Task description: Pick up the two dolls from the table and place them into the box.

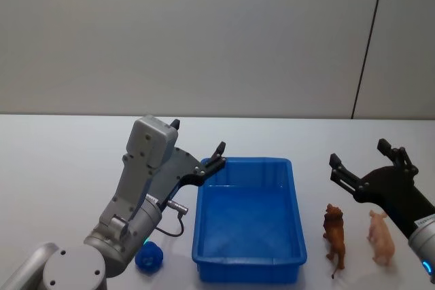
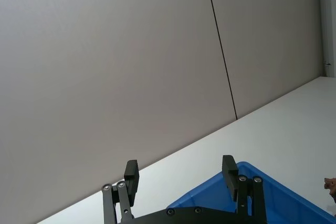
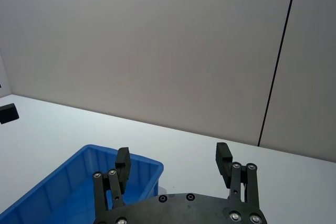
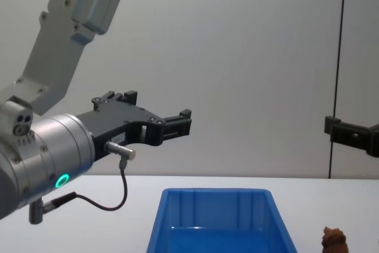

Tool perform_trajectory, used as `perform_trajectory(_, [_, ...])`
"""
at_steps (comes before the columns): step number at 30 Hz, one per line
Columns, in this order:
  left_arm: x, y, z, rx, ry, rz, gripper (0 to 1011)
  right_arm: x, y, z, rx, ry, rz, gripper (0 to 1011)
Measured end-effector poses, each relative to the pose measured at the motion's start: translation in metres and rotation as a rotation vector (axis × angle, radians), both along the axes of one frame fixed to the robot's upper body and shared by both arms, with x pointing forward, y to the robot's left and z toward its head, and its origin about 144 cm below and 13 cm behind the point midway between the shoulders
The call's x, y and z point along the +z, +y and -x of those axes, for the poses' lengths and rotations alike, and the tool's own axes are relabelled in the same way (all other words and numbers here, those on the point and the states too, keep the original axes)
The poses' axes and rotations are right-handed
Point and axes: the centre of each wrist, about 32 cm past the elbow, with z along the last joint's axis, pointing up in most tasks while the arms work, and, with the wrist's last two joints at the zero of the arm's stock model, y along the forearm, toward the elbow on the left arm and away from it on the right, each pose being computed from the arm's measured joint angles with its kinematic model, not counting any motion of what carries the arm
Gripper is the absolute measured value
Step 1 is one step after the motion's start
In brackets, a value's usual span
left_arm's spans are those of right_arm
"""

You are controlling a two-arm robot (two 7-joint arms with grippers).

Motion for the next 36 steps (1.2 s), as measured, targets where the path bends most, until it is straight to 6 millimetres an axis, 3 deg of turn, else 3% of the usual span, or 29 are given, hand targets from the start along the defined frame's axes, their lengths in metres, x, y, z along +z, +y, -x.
perform_trajectory(26, [0.0, 0.0, 0.0, 0.0, 0.0, 0.0, 1001, 0.0, -0.001, 0.0, 0.0, 0.0, 0.001, 1001])
perform_trajectory(36, [0.0, 0.0, 0.0, 0.0, 0.0, 0.0, 1001, -0.005, -0.016, -0.001, -0.009, 0.026, 0.027, 1001])
